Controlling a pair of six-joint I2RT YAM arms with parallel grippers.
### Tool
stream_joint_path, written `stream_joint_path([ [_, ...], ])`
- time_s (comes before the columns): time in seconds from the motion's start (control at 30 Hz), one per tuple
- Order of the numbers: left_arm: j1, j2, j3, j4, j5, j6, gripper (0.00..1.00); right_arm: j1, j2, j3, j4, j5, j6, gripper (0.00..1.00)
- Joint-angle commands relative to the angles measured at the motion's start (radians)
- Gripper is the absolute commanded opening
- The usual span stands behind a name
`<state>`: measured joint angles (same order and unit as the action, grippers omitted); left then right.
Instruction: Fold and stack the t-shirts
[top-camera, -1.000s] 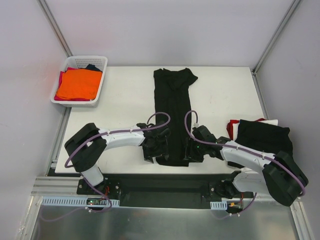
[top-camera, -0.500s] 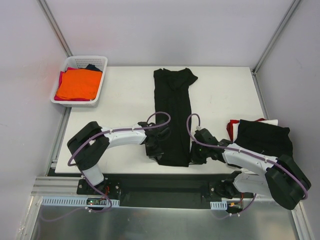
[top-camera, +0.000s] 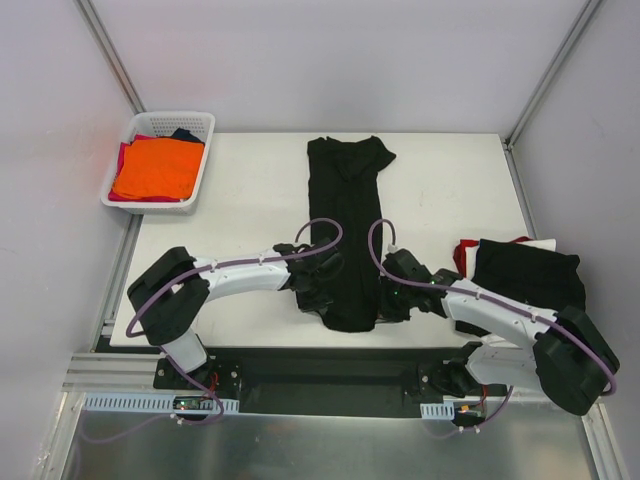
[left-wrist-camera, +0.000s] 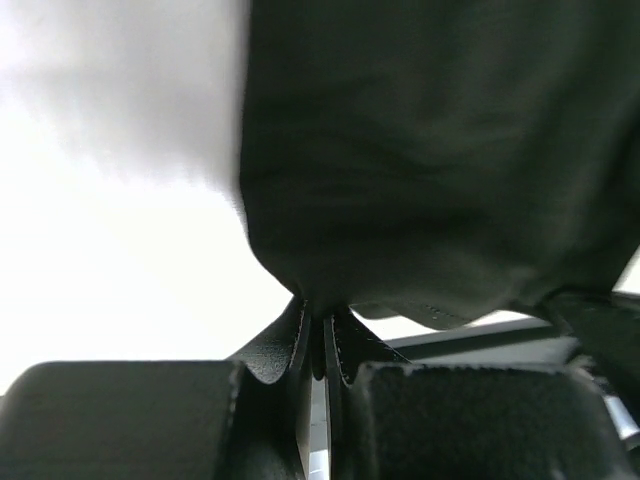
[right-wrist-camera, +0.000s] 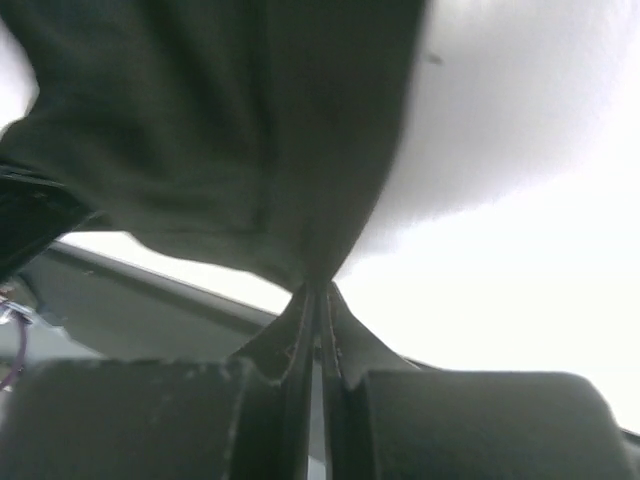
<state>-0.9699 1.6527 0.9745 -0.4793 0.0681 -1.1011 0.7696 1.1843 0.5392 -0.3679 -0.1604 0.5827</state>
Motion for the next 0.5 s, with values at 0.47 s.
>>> stream_joint_path([
  [0.47, 0.006, 0.012, 0.328, -0.180, -0.088, 0.078, 0.02, -0.030, 0.044, 0.333, -0.212, 0.078, -0.093, 0.01],
])
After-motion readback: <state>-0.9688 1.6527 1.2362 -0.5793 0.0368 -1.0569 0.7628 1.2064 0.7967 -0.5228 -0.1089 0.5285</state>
